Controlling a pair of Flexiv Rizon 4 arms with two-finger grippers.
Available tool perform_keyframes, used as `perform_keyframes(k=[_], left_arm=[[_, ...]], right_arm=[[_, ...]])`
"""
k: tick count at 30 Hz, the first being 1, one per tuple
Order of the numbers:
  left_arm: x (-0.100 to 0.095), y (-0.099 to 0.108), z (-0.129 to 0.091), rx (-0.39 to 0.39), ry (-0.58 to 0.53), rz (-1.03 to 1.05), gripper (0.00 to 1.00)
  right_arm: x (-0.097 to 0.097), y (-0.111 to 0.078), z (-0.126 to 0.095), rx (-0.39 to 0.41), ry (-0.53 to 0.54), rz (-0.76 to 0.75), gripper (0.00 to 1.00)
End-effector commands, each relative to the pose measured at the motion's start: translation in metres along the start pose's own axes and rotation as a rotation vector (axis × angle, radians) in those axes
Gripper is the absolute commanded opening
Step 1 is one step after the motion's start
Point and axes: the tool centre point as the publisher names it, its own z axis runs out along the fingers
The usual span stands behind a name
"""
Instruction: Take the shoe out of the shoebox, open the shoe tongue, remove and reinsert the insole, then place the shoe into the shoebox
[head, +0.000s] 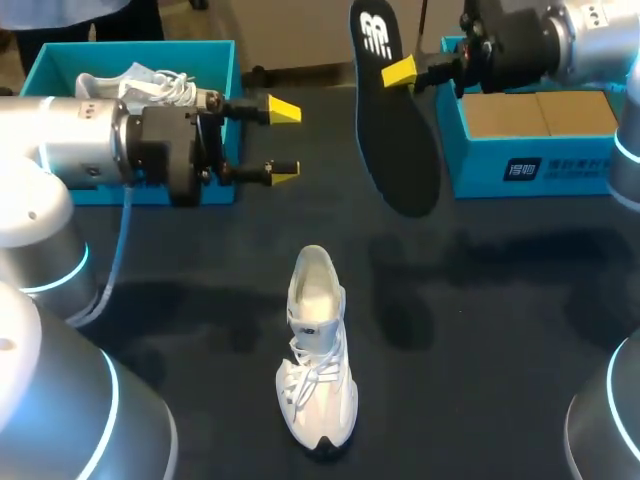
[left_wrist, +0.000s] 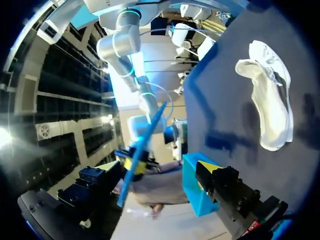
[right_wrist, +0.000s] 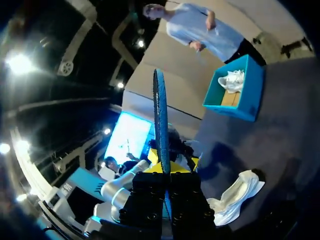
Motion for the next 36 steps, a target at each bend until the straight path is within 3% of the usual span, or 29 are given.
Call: perform_keyframes(k=[1,15,27,36], left_arm=[[0.007,0.014,0.01,0.033,-0.028,-0.018,1.0],[0.008,0.016,0.013,0.05,-0.037,-0.004,1.0],[0.012,0.037,0.037,-0.059,-0.058,0.014,1.0],[0.019,0.052,0.062,-0.091,-0.032,0.029,1.0]], right_arm=[[-0.027,0.025,0.015,0.036,0.074,0.103,0.0],[-0.037,0.027,0.019,0.016,0.046,0.178,0.0],[-0.06,0.028,0.018,-0.131,0.039,0.323,0.0],[-0.061,0.029,0.019,-0.14,0.03,0.339,0.0]])
